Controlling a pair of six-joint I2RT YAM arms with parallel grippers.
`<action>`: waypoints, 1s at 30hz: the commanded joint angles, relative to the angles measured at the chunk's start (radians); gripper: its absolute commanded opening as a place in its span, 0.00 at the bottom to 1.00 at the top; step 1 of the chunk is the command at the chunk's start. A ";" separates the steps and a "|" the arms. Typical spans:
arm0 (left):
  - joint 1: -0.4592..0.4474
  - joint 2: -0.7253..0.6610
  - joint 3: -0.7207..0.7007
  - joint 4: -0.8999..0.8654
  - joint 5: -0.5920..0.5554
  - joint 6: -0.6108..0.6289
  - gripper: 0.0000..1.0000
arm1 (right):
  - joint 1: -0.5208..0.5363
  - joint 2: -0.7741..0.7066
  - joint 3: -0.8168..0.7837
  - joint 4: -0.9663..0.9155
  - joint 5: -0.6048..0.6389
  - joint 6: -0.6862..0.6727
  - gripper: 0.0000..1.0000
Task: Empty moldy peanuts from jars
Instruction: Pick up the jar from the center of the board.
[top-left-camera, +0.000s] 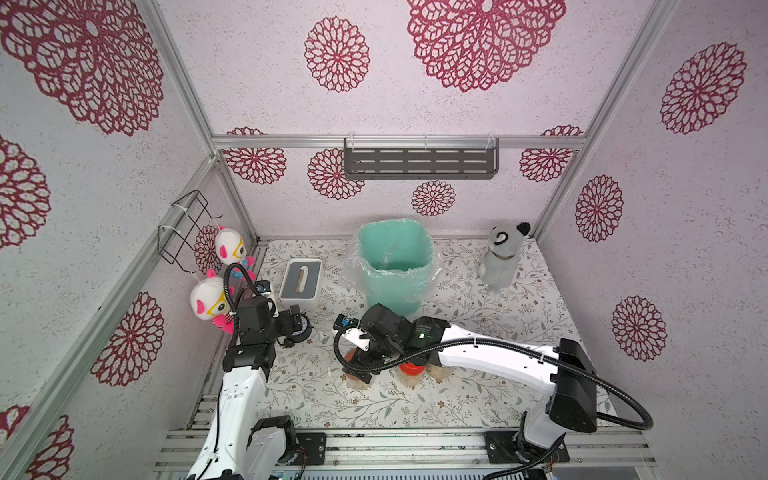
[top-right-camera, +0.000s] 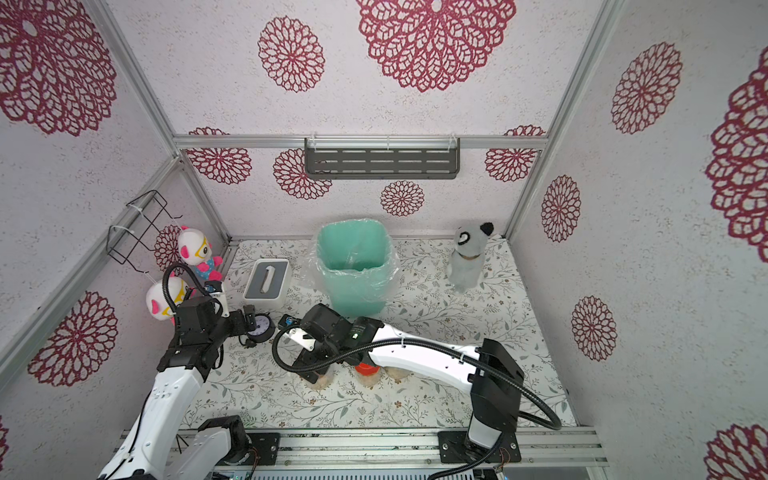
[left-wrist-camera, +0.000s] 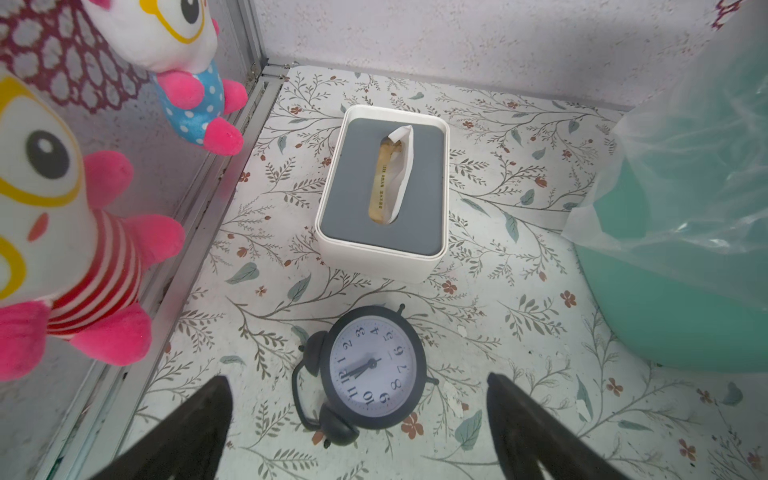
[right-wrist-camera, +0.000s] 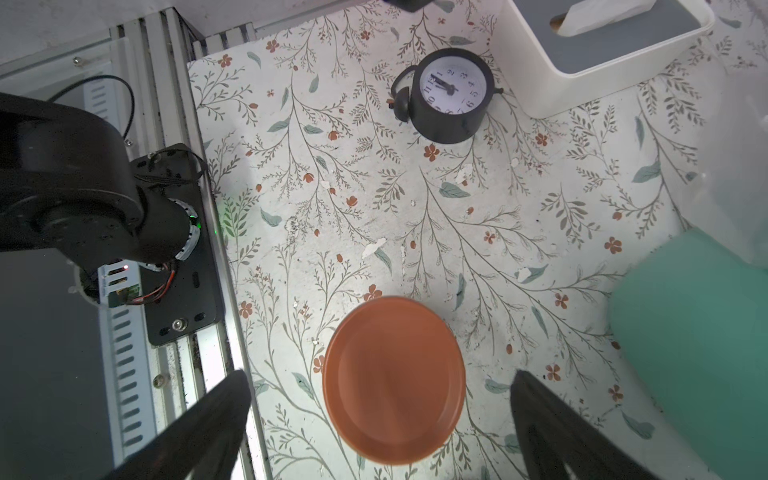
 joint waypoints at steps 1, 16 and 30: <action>0.010 -0.002 -0.011 0.036 -0.043 -0.016 0.97 | 0.008 0.037 0.074 -0.077 0.035 -0.008 0.99; 0.012 0.022 -0.007 0.027 -0.047 -0.016 0.97 | 0.043 0.175 0.161 -0.201 0.127 0.021 0.99; 0.011 0.033 -0.008 0.026 -0.043 -0.016 0.97 | 0.034 0.195 0.121 -0.182 0.169 0.074 0.99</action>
